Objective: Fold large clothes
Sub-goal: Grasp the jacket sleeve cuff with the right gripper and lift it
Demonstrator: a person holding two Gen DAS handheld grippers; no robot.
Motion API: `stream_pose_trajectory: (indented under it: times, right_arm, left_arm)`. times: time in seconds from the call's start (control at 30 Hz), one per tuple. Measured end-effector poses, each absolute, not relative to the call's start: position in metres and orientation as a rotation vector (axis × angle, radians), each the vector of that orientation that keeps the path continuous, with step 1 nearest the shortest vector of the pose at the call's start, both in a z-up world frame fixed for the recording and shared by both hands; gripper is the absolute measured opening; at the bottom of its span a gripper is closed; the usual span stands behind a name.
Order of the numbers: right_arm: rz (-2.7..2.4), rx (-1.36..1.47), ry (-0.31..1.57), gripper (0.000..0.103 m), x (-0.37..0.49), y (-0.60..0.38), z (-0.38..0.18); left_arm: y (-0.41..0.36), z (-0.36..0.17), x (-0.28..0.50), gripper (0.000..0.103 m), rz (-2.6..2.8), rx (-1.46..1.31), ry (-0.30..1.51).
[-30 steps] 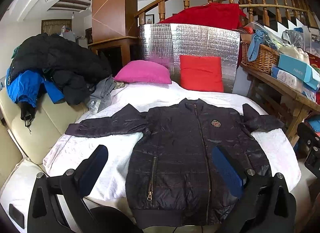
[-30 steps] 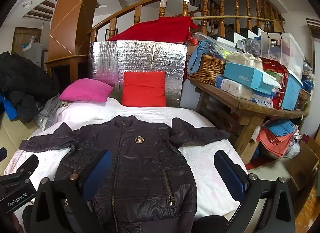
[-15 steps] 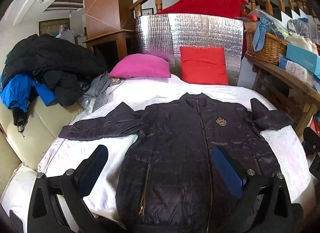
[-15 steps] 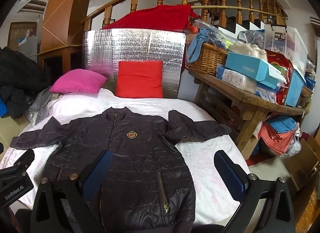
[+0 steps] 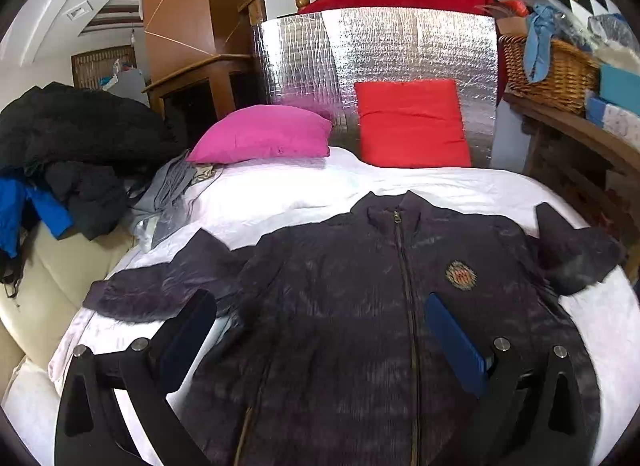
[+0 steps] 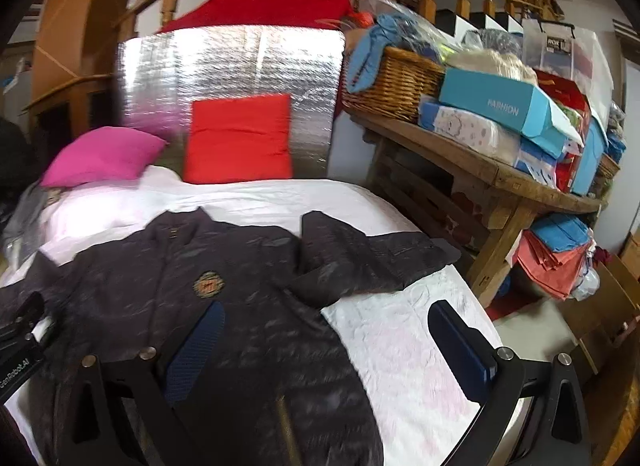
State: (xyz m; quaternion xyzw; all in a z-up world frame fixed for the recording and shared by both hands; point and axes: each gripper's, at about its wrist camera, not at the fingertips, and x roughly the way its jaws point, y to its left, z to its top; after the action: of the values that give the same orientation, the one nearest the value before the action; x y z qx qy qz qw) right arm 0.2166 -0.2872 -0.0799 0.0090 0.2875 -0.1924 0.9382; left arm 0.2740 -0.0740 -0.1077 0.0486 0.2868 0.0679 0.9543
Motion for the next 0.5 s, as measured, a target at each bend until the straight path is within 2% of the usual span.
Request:
stream_pose_trajectory:
  times: [0.23, 0.5]
  right_arm:
    - [-0.427, 0.133, 0.628, 0.103, 0.292, -0.364, -0.112]
    - [-0.353, 0.629, 0.601, 0.103, 0.321, -0.537, -0.176]
  left_arm:
    - [-0.067, -0.165, 0.321, 0.103, 0.154, 0.106, 0.692]
    - [-0.054, -0.195, 0.346, 0.103, 0.210, 0.136, 0.761]
